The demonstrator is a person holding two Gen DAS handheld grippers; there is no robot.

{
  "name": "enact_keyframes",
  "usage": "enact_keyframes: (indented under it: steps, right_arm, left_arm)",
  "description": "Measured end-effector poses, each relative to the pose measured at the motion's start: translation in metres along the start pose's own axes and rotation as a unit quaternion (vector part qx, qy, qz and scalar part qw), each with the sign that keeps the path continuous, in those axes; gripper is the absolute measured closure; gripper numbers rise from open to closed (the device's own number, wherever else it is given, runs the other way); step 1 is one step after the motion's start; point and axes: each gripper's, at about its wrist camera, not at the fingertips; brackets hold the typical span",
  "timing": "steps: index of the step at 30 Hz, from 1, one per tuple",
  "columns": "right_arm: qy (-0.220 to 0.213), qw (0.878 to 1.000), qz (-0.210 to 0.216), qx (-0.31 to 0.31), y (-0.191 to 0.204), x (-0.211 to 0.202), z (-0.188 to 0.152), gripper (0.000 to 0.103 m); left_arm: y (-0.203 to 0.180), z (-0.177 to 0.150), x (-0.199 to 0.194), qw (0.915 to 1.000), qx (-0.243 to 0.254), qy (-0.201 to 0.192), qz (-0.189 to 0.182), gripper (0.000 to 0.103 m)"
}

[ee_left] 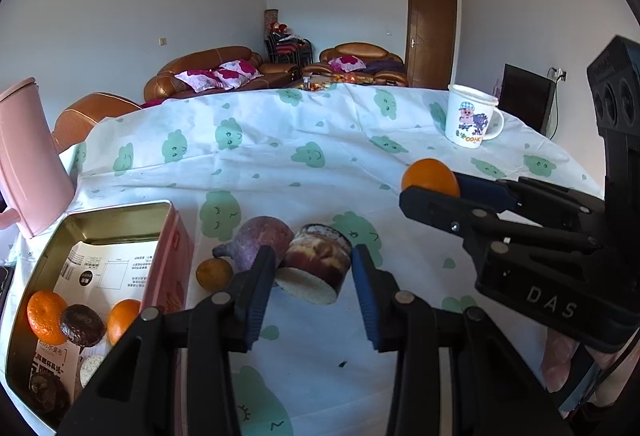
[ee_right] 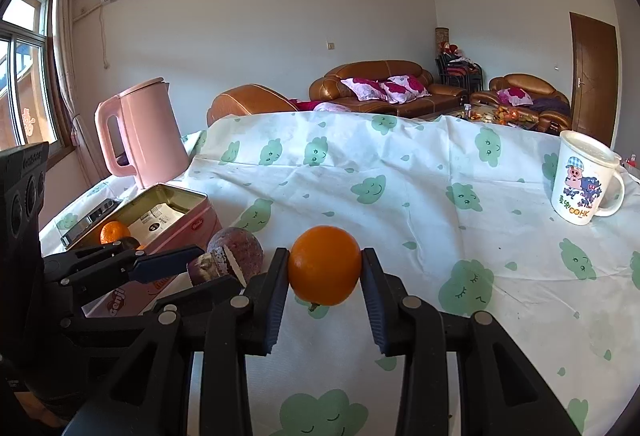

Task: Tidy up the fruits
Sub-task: 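Carry the cake and orange over the tin box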

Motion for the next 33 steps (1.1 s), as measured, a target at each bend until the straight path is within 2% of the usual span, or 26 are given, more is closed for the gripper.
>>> enact_keyframes:
  steps: [9, 33]
  right_arm:
    - [-0.030, 0.999, 0.001, -0.010, 0.003, -0.011, -0.001, 0.065]
    - [-0.079, 0.996, 0.003, -0.029, 0.010, -0.030, -0.007, 0.065]
  left_arm:
    - [0.000, -0.003, -0.011, 0.9995, 0.000, -0.031, 0.006, 0.062]
    - [0.003, -0.007, -0.030, 0.9963, -0.011, -0.081, 0.025, 0.062]
Point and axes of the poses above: each gripper's, at about its wrist camera, not at the fingertips, and x roughly the way its jaws point, y to its left, z to its top, and after that the axes turned 6 degrees about y, right-handed
